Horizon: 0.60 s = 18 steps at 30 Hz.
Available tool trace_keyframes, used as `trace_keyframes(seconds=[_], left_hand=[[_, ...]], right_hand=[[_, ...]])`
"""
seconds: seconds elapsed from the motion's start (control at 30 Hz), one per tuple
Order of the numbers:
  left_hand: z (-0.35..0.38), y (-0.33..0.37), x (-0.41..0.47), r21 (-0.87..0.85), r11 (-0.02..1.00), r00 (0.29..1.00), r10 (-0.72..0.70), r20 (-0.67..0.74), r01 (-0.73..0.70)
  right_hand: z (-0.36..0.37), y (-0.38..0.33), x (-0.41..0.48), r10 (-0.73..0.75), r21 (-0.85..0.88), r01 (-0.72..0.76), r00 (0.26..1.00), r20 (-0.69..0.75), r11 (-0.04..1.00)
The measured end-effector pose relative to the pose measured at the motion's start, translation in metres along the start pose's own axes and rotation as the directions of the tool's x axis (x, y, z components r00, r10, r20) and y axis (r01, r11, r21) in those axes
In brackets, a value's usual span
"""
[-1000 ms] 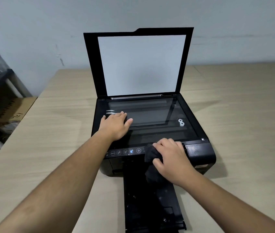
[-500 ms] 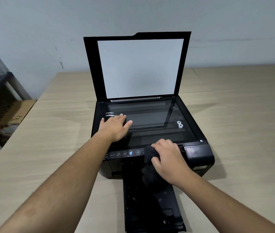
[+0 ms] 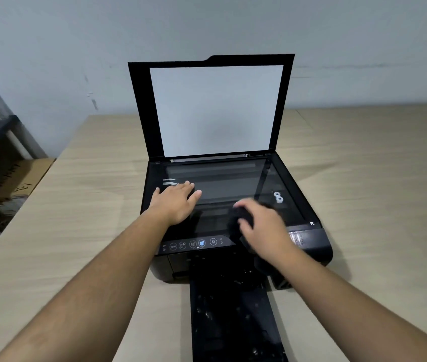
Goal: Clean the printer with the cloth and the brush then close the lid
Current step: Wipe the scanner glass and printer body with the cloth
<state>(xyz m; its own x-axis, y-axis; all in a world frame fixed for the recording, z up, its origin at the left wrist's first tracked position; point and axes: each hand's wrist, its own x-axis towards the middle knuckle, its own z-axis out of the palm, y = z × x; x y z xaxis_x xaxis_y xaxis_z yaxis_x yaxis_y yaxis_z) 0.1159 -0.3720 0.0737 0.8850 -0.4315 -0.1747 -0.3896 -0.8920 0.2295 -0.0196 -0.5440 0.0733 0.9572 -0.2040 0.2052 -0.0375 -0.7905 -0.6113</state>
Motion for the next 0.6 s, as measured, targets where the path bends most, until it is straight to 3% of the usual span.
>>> trace_keyframes(seconds=[0.07,0.1,0.17,0.23,0.3,0.37,0.47,0.53,0.6], left_hand=[[-0.001,-0.004,0.000,-0.041,0.999,1.000,0.026,-0.014,-0.026],[-0.002,-0.008,0.000,-0.062,0.997,0.999,0.040,-0.031,-0.041],[0.000,-0.018,-0.002,-0.090,0.995,0.993,0.043,-0.114,-0.053],[0.000,-0.031,-0.005,-0.100,0.995,0.979,-0.012,-0.202,-0.009],[0.000,-0.043,-0.008,-0.082,0.995,0.980,-0.065,-0.190,0.051],[0.002,-0.049,-0.010,-0.059,0.995,0.988,-0.086,-0.130,0.079],[0.004,-0.049,-0.010,-0.071,0.994,0.989,-0.094,-0.112,0.087],[0.002,-0.049,-0.009,-0.085,0.992,0.989,-0.102,-0.109,0.093],[-0.001,-0.049,-0.009,-0.094,0.991,0.991,-0.100,-0.094,0.091]], right_hand=[[0.004,0.003,-0.004,-0.164,-0.212,0.196,0.974,0.159,0.957],[-0.001,0.010,-0.004,-0.178,-0.319,0.241,0.960,0.216,0.917],[-0.017,0.028,0.000,-0.076,-0.471,0.183,0.969,0.236,0.863],[-0.027,0.046,0.017,0.059,-0.570,0.048,0.984,0.168,0.820],[-0.023,0.051,0.043,0.175,-0.521,-0.100,0.980,0.098,0.848],[-0.008,0.041,0.068,0.210,-0.425,-0.149,0.972,0.101,0.893],[0.023,0.003,0.078,0.049,-0.370,0.061,0.958,0.282,0.927],[0.035,-0.019,0.059,-0.111,-0.305,0.261,0.895,0.432,0.916],[0.027,-0.018,0.036,-0.204,-0.214,0.352,0.836,0.509,0.911]])
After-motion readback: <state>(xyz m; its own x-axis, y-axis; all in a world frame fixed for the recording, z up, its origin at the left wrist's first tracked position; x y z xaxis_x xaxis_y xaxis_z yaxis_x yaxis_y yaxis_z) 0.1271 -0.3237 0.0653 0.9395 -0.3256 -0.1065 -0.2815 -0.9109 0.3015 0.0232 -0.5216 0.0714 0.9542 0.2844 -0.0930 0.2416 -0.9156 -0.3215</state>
